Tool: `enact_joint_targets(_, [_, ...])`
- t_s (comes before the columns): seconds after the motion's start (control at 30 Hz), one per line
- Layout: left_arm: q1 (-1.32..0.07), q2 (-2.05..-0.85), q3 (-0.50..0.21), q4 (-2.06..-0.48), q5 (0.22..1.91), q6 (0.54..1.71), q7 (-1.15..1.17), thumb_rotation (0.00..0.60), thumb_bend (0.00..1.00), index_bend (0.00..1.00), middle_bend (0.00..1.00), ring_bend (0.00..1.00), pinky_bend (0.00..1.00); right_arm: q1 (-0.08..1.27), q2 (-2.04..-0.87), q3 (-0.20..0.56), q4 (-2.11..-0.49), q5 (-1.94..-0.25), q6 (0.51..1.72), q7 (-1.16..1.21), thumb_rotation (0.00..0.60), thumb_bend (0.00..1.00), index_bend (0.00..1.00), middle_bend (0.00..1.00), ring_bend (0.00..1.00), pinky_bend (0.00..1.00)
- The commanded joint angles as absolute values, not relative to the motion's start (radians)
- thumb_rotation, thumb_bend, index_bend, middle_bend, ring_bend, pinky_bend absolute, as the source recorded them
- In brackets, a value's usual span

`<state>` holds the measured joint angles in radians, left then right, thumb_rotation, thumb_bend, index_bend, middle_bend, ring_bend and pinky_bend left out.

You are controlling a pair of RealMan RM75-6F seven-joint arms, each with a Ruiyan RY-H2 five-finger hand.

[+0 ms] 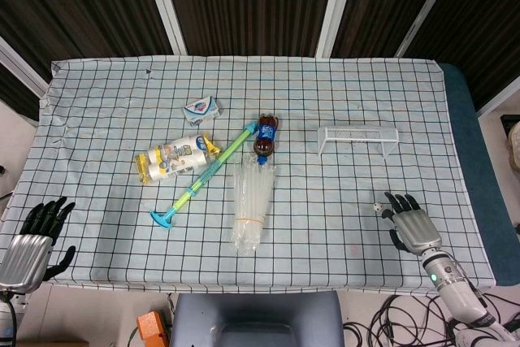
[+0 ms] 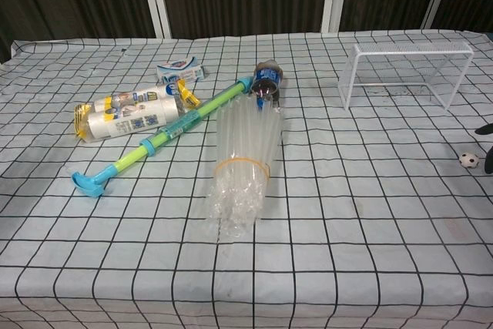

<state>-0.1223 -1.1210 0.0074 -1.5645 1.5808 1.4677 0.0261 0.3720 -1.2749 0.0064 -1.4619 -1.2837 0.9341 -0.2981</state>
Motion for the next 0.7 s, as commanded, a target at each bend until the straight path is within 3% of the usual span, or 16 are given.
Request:
enact_joint_targets(0.03, [-0.119, -1.123, 0.009, -1.564, 1.580, 1.471, 0.029, 0.600, 0.41, 0.00, 0.00, 0.00, 0.07, 0.376, -1.276, 0.006, -1.460, -1.280, 0.929, -0.300, 0.600, 0.68, 0.44, 0.00, 0.00, 0.00])
enact_joint_targets(0.27, [-0.117, -1.125, 0.007, -1.564, 1.576, 1.472, 0.033, 0.600, 0.41, 0.00, 0.00, 0.00, 0.07, 0.393, -1.285, 0.004, -1.453, -1.256, 0.907, -0.318, 0.600, 0.68, 0.41, 0.00, 0.00, 0.00])
enact_joint_targets(0.3, [-0.118, -1.125, 0.006, -1.563, 1.575, 1.472, 0.032, 0.600, 0.41, 0.00, 0.00, 0.00, 0.07, 0.399, -1.285, 0.006, -1.453, -1.244, 0.898, -0.330, 0.600, 0.68, 0.37, 0.00, 0.00, 0.00])
enact_joint_targets(0.4, [-0.118, -1.123, 0.005, -1.563, 1.573, 1.471, 0.033, 0.600, 0.41, 0.00, 0.00, 0.00, 0.07, 0.441, -1.291, 0.034, -1.460, -1.155, 0.841, -0.387, 0.600, 0.68, 0.07, 0.00, 0.00, 0.00])
enact_joint_targets(0.53, [-0.115, -1.123, 0.006, -1.565, 1.576, 1.477, 0.034, 0.600, 0.41, 0.00, 0.00, 0.00, 0.07, 0.459, -1.300, 0.061, -1.460, -1.108, 0.836, -0.400, 0.600, 0.67, 0.00, 0.00, 0.00, 0.00])
enact_joint_targets(0.63, [-0.107, -1.122, 0.010, -1.566, 1.594, 1.499, 0.034, 0.600, 0.41, 0.00, 0.00, 0.00, 0.07, 0.448, -1.315, 0.120, -1.478, -1.122, 0.955, -0.367, 0.600, 0.65, 0.00, 0.00, 0.00, 0.00])
enact_joint_targets(0.7, [-0.100, -1.120, 0.013, -1.562, 1.598, 1.511, 0.024, 0.600, 0.41, 0.00, 0.00, 0.00, 0.07, 0.378, -1.313, 0.125, -1.499, -1.311, 1.212, -0.305, 0.600, 0.64, 0.00, 0.00, 0.00, 0.00])
